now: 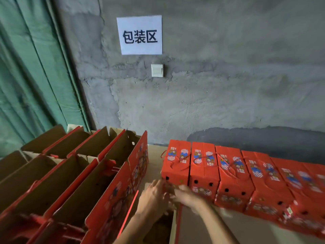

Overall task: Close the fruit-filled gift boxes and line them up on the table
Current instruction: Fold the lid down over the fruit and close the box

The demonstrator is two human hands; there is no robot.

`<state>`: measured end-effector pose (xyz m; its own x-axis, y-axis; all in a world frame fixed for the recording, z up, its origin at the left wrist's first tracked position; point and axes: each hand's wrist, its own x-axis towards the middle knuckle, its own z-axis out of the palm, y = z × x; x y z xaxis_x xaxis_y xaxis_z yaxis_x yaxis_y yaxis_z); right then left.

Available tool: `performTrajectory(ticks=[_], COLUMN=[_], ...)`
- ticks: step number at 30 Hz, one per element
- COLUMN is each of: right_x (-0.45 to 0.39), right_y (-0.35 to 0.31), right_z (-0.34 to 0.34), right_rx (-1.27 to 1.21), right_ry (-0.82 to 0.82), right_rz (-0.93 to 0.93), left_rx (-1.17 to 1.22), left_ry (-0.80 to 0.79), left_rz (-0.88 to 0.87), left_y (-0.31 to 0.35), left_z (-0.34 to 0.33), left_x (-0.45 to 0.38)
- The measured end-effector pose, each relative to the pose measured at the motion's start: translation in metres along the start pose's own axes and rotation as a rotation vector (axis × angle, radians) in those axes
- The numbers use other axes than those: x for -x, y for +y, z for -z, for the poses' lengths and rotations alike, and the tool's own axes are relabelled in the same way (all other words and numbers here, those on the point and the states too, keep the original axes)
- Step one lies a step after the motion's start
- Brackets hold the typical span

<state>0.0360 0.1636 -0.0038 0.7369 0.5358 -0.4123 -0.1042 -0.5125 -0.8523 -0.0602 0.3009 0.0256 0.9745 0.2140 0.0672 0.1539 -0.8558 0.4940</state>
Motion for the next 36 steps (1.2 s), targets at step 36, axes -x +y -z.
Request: performTrajectory(ticks=[36], right_x=[0.412], right_y=[0.231], right_z=[0.051], right_rx=[-0.075], right_ry=[0.855], right_rz=[-0.114], left_rx=[0.262], left_ry=[-0.556], left_rz=[-0.168], left_y=[0.255], left_z=[-0.18], left_x=[0.277])
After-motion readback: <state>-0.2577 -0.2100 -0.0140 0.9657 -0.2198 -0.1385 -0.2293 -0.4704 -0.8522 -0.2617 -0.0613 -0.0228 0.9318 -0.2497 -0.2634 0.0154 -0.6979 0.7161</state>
